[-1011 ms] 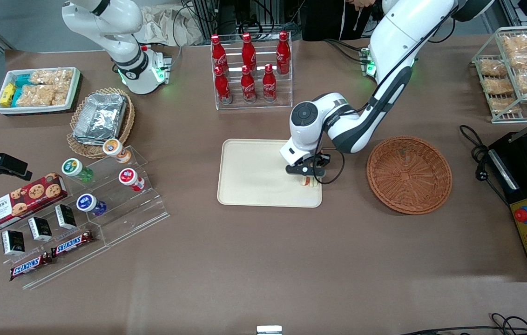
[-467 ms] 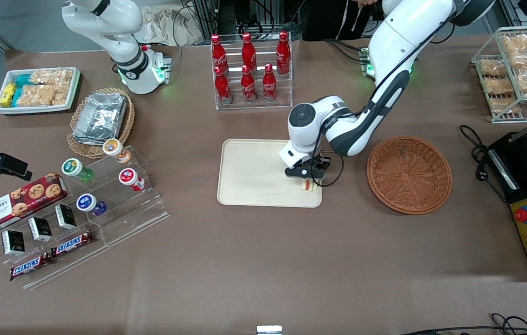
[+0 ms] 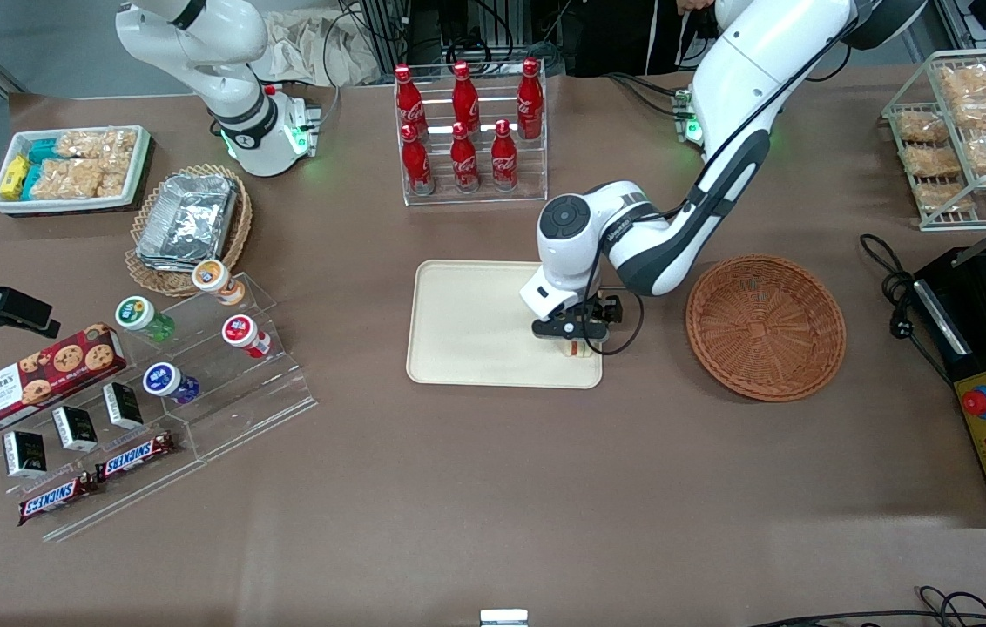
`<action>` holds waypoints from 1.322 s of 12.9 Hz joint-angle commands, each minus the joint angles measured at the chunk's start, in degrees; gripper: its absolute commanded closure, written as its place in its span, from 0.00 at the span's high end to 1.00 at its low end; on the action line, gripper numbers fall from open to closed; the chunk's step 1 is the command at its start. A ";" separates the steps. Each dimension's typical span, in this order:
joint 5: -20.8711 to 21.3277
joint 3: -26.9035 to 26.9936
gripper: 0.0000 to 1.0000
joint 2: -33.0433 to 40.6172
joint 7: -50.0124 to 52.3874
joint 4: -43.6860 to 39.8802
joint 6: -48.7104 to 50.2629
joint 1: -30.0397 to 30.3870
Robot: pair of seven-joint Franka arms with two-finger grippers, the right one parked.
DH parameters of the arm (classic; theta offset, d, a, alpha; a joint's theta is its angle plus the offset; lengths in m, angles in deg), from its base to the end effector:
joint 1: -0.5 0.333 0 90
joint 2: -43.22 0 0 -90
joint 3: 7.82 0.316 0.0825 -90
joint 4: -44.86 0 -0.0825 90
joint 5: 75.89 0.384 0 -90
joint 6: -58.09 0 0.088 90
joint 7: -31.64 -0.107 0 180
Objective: Place sandwich from basket to tray
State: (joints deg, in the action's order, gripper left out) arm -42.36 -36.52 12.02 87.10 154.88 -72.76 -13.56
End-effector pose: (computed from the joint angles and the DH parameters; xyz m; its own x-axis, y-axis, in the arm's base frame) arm 0.4694 -0.3995 0.2288 0.9878 -0.1407 0.0667 -0.1278 -0.9773 -0.1688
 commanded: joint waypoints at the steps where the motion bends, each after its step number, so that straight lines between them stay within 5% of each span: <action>1: -4.24 -1.71 1.00 2.18 0.28 -5.15 7.42 0.08; 5: -14.26 -2.15 1.00 9.72 0.01 -15.16 22.09 0.44; 9: -18.93 -2.07 1.00 17.90 -1.65 -23.44 33.27 6.31; 14: -27.97 -1.89 1.00 28.89 -28.50 -26.09 44.53 23.77; 15: -28.78 -0.76 1.00 30.21 -33.60 -25.74 44.89 25.21; 17: -30.27 13.23 1.00 32.16 -43.19 -25.13 46.55 17.55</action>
State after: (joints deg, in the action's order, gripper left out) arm -70.28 -32.70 41.93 51.45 128.16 -27.46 9.79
